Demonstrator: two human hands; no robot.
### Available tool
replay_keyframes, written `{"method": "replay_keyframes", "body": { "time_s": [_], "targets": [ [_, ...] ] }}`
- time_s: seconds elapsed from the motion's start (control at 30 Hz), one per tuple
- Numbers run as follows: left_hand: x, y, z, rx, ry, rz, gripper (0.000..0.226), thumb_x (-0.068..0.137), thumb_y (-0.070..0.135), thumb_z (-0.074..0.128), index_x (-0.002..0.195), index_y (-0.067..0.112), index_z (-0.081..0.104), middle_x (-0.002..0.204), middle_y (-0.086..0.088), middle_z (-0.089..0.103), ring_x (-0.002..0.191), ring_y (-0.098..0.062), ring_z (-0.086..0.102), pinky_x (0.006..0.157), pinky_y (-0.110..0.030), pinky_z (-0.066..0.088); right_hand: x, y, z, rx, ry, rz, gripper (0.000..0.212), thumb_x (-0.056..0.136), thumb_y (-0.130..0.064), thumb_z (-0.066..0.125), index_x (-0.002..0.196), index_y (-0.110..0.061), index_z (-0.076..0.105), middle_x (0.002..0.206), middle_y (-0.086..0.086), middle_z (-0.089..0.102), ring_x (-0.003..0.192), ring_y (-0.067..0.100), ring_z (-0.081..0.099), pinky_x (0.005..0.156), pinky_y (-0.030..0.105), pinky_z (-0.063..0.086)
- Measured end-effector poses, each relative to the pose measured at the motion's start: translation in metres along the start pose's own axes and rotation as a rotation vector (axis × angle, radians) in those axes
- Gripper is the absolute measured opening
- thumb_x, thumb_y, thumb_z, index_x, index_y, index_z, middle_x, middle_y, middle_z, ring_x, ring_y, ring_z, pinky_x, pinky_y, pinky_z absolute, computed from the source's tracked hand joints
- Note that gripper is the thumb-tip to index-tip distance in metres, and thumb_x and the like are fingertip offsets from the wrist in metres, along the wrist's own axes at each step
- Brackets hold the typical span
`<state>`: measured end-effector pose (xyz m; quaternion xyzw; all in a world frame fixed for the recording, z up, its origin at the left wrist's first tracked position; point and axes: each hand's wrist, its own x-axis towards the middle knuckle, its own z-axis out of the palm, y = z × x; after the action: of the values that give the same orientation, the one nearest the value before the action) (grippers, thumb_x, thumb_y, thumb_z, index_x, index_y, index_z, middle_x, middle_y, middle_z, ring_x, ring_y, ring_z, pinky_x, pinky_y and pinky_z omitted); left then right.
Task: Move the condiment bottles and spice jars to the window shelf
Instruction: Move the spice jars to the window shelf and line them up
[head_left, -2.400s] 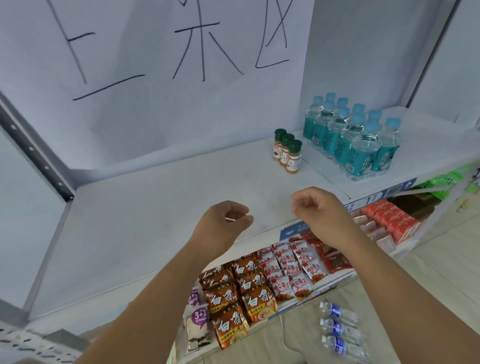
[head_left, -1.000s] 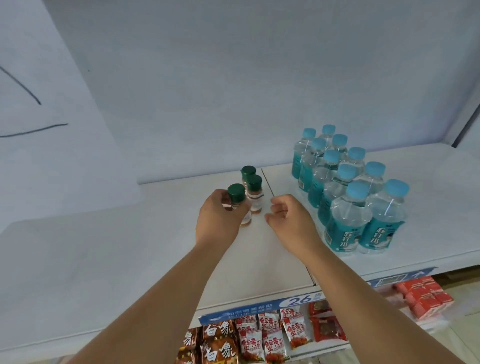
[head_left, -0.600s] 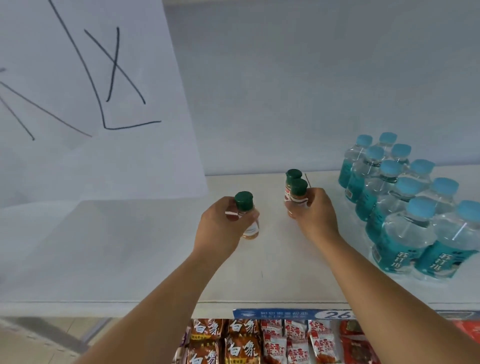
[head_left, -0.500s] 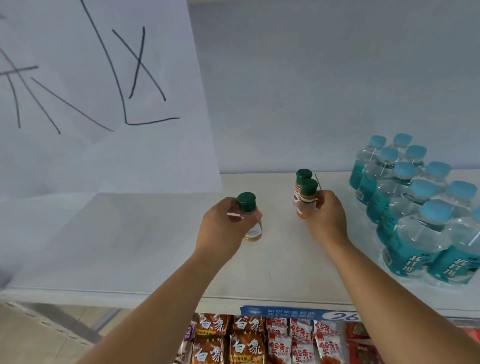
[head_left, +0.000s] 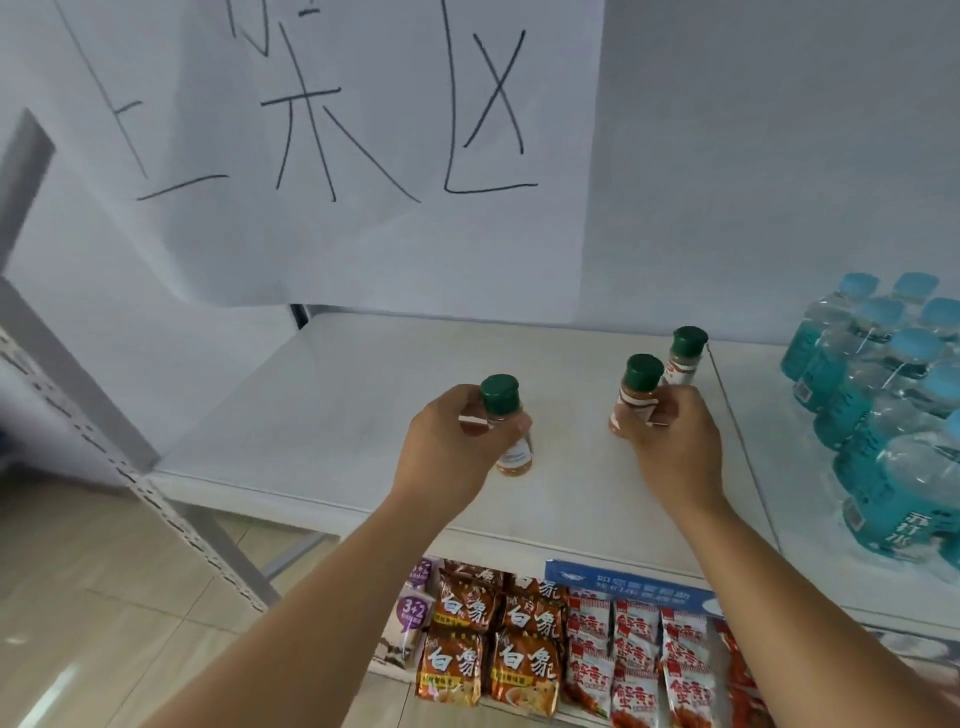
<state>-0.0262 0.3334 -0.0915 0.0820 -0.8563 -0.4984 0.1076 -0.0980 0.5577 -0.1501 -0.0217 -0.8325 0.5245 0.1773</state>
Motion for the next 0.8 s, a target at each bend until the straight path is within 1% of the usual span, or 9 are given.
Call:
{"method": "replay_keyframes", "body": {
  "time_s": [0.1,0.3,0.37,0.43,0.53,0.57,0.67,0.73,0.8],
  "targets": [
    [-0.013,-0.011,-0.031,-0.005,0.031,0.001,0.024,0.087,0.041,0.076,0.109,0.035,0.067,0.1,0.022,0.071,0.088,0.001,0.068,0.066,-0.015,0.044,-0.028,-0.026,0.025,0.04,-0.078,-0.038,0.042,0.088,-0.033,0.079,0.121,-0.016,0.061,0.111,-0.003,0.07,0.098,0.018,0.067,0.09,0.035,0.054],
    [-0.047,-0.049,-0.116,-0.019,0.135,-0.029,0.03,0.086,0.043,0.076,0.114,0.033,0.071,0.101,0.02,0.074,0.086,-0.003,0.07,0.065,-0.021,0.046,-0.084,-0.087,0.09,0.067,-0.276,-0.141,0.038,0.087,-0.035,0.08,0.118,-0.024,0.062,0.105,-0.012,0.07,0.096,0.007,0.068,0.085,0.025,0.053],
    [-0.061,-0.066,-0.15,-0.02,0.174,-0.047,0.028,0.085,0.043,0.077,0.111,0.035,0.071,0.1,0.022,0.073,0.087,-0.002,0.07,0.07,-0.024,0.052,-0.108,-0.108,0.114,0.085,-0.337,-0.165,0.037,0.087,-0.036,0.079,0.117,-0.027,0.061,0.103,-0.016,0.068,0.096,0.003,0.066,0.083,0.021,0.051],
    [-0.077,-0.083,-0.184,-0.024,0.21,-0.072,0.027,0.084,0.045,0.077,0.109,0.037,0.071,0.098,0.024,0.073,0.086,-0.002,0.07,0.073,-0.027,0.055,-0.134,-0.129,0.137,0.099,-0.386,-0.185,0.037,0.087,-0.038,0.079,0.118,-0.028,0.061,0.104,-0.018,0.068,0.097,0.002,0.066,0.085,0.021,0.051],
    [-0.102,-0.107,-0.238,-0.032,0.266,-0.103,0.027,0.083,0.046,0.079,0.109,0.04,0.072,0.098,0.028,0.073,0.083,0.0,0.07,0.068,-0.021,0.048,-0.176,-0.161,0.174,0.117,-0.461,-0.208,0.039,0.086,-0.038,0.079,0.119,-0.029,0.06,0.107,-0.017,0.068,0.1,0.002,0.065,0.088,0.024,0.052],
    [-0.111,-0.116,-0.257,-0.035,0.288,-0.114,0.026,0.083,0.045,0.079,0.108,0.04,0.073,0.097,0.028,0.073,0.084,-0.001,0.07,0.069,-0.021,0.047,-0.19,-0.171,0.187,0.129,-0.494,-0.214,0.037,0.086,-0.038,0.079,0.118,-0.032,0.06,0.107,-0.018,0.068,0.1,0.003,0.066,0.089,0.025,0.053],
    [-0.142,-0.14,-0.318,-0.03,0.36,-0.147,0.023,0.084,0.042,0.08,0.105,0.041,0.073,0.096,0.027,0.074,0.084,-0.001,0.071,0.073,-0.026,0.054,-0.233,-0.203,0.229,0.177,-0.601,-0.234,0.029,0.085,-0.036,0.08,0.104,-0.04,0.058,0.1,-0.025,0.068,0.097,0.002,0.066,0.087,0.025,0.053],
    [-0.166,-0.156,-0.358,-0.046,0.437,-0.17,0.02,0.084,0.037,0.081,0.103,0.041,0.074,0.093,0.026,0.075,0.078,0.002,0.07,0.069,-0.024,0.052,-0.262,-0.227,0.259,0.212,-0.661,-0.263,0.027,0.083,-0.038,0.081,0.1,-0.041,0.06,0.094,-0.024,0.07,0.093,0.001,0.066,0.083,0.022,0.052],
    [-0.191,-0.169,-0.396,-0.028,0.522,-0.19,0.019,0.084,0.036,0.081,0.101,0.042,0.074,0.09,0.025,0.076,0.076,0.004,0.07,0.065,-0.021,0.048,-0.288,-0.25,0.288,0.259,-0.711,-0.295,0.027,0.081,-0.038,0.082,0.1,-0.039,0.063,0.095,-0.025,0.07,0.091,0.001,0.066,0.081,0.023,0.051]
  ]
}}
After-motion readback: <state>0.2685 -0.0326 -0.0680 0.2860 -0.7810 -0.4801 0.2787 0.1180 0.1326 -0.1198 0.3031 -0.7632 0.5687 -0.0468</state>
